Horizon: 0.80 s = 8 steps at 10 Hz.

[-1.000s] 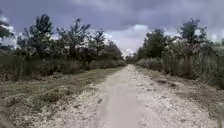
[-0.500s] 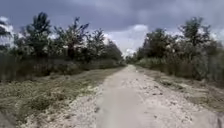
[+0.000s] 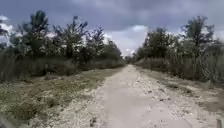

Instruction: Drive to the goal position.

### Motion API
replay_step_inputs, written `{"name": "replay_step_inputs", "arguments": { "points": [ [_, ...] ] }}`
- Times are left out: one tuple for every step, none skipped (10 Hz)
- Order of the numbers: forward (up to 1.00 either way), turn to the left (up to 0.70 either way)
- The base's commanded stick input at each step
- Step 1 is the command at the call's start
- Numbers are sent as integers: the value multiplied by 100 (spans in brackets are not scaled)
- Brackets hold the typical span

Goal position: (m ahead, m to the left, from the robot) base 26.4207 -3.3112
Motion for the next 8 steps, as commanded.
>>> {"name": "replay_step_inputs", "arguments": {
  "points": [
    [50, 1],
    [50, 1],
    [50, 1],
    [50, -1],
    [50, -3],
    [50, 1],
    [50, 1],
    [50, 1]
  ]
}}
